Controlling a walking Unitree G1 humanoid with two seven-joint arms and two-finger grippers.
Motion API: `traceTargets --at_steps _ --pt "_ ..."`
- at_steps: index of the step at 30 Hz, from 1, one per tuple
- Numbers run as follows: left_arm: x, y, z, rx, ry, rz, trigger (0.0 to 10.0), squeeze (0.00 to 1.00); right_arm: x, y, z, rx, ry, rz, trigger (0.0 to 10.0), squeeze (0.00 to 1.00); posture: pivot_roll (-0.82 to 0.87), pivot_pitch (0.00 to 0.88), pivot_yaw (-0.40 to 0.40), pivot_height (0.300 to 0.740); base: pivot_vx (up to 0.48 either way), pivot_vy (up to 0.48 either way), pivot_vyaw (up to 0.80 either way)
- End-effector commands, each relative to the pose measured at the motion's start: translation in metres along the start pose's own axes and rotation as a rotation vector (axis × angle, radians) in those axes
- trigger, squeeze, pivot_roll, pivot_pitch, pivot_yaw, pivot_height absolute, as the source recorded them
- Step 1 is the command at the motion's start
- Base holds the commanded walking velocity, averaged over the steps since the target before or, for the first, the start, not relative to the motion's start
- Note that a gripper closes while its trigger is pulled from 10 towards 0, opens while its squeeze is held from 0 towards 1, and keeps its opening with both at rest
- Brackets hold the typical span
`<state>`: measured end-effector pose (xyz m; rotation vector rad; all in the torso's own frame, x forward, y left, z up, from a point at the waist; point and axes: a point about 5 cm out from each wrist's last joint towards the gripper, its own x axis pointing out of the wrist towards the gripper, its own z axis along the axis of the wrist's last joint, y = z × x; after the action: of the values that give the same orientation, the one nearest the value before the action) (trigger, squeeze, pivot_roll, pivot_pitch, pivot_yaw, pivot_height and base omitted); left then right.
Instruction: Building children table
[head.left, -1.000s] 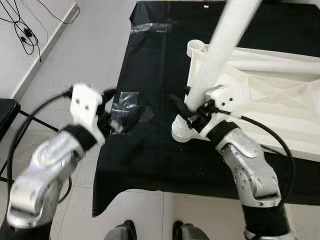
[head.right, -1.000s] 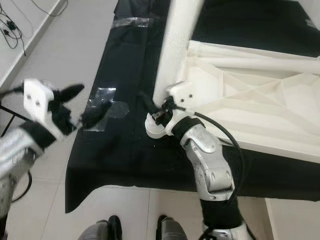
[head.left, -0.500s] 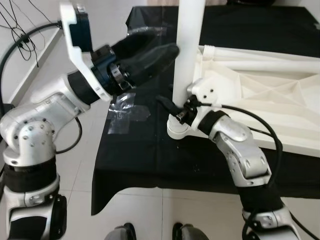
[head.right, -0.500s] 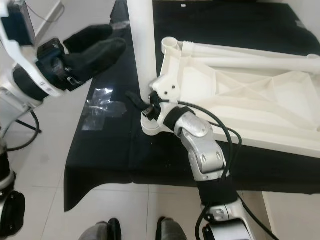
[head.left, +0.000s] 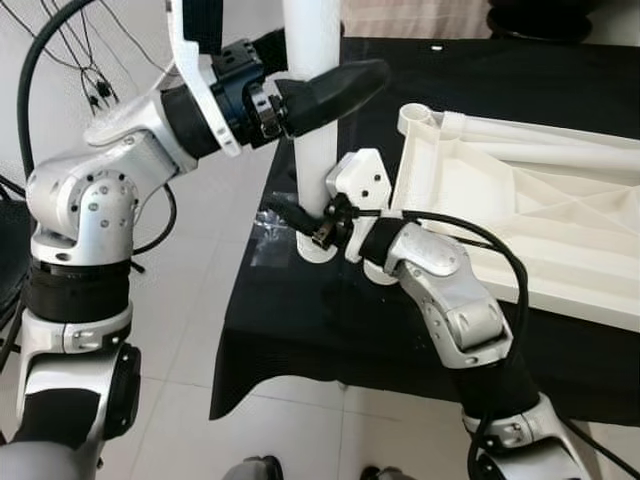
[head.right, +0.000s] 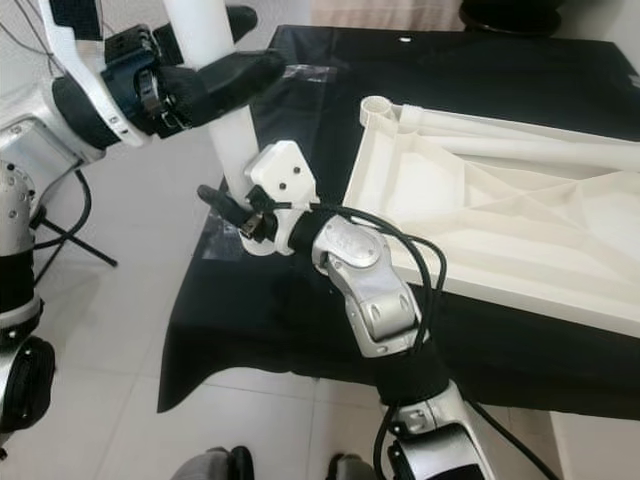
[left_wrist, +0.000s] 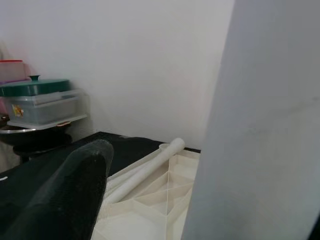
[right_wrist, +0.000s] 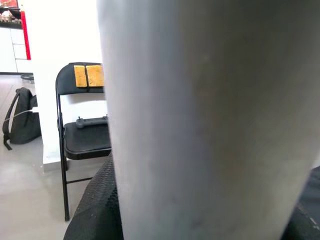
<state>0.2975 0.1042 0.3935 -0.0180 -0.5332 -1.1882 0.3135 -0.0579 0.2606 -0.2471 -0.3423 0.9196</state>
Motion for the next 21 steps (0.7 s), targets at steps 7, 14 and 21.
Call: traceTargets --at_steps 7,14,21 --pt "0.002 0.012 -0.001 0.069 0.052 0.036 0.0 0.0 0.007 0.013 0.007 -0.056 -0.018 0.056 10.0 0.0 0.02 0.119 0.043 0.74 0.0 0.0 0.0" --pt "0.003 0.011 -0.005 0.083 0.074 0.029 0.0 0.0 0.009 0.004 0.0 -0.071 0.022 -0.009 10.0 0.0 0.03 0.115 0.041 0.74 0.0 0.0 0.0" --pt "0.004 0.006 -0.005 0.055 0.064 -0.006 0.0 0.0 0.008 -0.009 -0.008 -0.059 0.081 -0.078 10.0 0.11 0.03 0.111 0.03 0.74 0.0 0.0 0.0"
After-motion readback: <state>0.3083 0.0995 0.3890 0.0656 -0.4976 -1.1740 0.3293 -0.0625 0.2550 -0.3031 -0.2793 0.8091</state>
